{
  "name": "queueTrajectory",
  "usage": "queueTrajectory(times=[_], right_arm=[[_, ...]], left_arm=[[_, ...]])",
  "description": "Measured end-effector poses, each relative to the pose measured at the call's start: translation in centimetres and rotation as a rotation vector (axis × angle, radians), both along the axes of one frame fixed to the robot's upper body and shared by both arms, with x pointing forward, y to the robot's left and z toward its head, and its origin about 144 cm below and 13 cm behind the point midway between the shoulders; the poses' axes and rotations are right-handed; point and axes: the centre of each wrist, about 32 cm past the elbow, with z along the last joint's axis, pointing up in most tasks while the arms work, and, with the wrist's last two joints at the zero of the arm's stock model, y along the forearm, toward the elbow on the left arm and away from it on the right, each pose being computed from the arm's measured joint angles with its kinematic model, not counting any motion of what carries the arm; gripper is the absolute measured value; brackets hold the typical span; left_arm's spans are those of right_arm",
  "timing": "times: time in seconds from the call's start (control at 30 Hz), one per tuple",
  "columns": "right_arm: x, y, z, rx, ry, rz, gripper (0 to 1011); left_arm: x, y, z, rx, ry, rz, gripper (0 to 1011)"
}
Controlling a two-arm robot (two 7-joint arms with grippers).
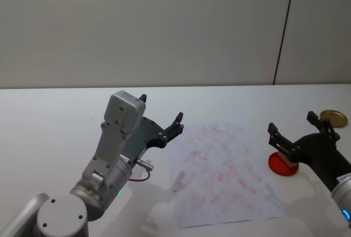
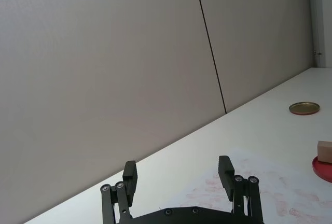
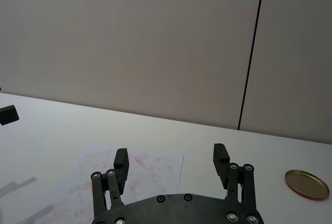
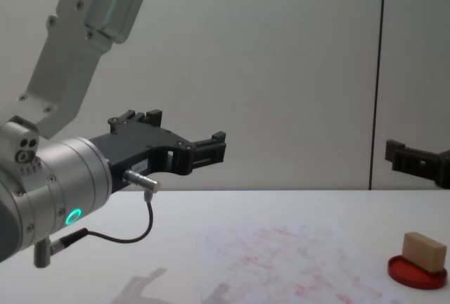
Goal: Use the one hand to pick up the stamp and affix it onto the A4 paper.
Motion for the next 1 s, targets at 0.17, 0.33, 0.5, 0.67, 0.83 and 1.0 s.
queueTrajectory(times=[0.17, 0.33, 0.5, 0.67, 0.83, 1.0], right_arm=[[-0.01, 0.01, 0.00, 0.000, 0.000, 0.000, 1001], [-0.02, 0.02, 0.02, 0.001, -0.001, 0.000, 1001], [-0.02, 0.02, 0.02, 0.001, -0.001, 0.000, 1001], [-0.02, 0.02, 0.02, 0.001, -0.001, 0.001, 1001], [0.02, -0.04, 0.01, 0.000, 0.002, 0.000, 1001], [0.14, -0.35, -0.11, -0.001, 0.019, 0.003, 1001]], left_arm=[[0.00, 0.00, 0.00, 0.000, 0.000, 0.000, 993], [0.00, 0.00, 0.00, 0.000, 0.000, 0.000, 993], [0.00, 0.00, 0.00, 0.000, 0.000, 0.000, 993], [0.00, 0.00, 0.00, 0.000, 0.000, 0.000, 993], [0.00, 0.00, 0.00, 0.000, 0.000, 0.000, 993], [0.00, 0.00, 0.00, 0.000, 0.000, 0.000, 993]])
